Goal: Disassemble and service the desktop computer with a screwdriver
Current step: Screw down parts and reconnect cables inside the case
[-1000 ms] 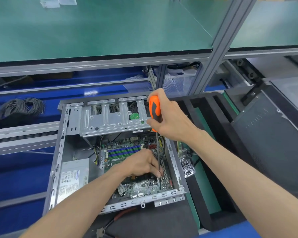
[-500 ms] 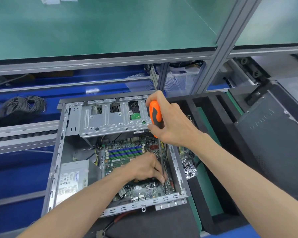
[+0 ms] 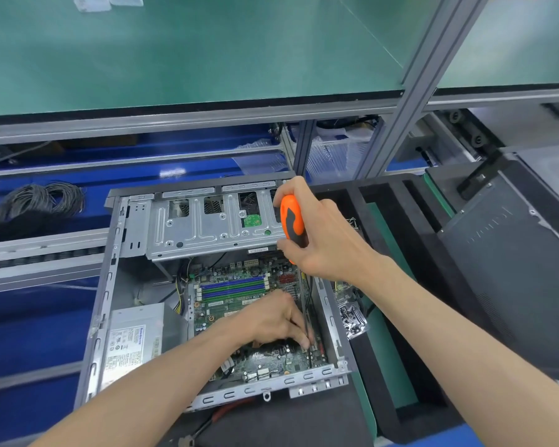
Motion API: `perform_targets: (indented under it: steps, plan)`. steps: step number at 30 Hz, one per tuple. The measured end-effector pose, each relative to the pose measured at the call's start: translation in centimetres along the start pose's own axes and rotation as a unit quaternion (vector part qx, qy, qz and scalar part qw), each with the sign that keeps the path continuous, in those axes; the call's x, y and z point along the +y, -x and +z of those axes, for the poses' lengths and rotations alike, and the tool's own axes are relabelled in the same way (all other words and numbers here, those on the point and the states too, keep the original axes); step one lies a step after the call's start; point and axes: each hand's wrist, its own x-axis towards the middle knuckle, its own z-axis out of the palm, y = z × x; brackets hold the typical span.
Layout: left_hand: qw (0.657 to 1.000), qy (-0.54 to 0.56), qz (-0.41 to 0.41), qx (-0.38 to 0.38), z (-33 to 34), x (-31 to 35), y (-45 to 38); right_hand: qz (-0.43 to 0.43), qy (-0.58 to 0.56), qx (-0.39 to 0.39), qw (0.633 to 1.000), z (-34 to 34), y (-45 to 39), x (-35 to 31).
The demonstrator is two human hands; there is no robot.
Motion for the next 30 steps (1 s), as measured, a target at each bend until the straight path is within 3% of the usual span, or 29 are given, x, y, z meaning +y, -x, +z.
perform_targets:
  steps: [17,20,24,30]
  plan:
    - [0.998,-0.038,0.052,-0.013,0.6,0.2,0.3,-0.061,0.025,-0.015,0.998,-1.8,0.4,-1.2]
    - [0.992,-0.117,0.031,-0.034,1.4,0.5,0.2,-0.071,0.027,-0.043,0.996,-2.5,0.8,-1.8]
    - [0.947,-0.314,0.023,-0.064,2.7,0.6,-0.5,-0.067,0.044,-0.047,0.996,-3.2,1.6,-2.4]
    - [0.920,-0.383,0.071,-0.037,4.3,-0.4,-1.8,-0.071,0.070,-0.043,0.994,-4.2,3.3,-3.3]
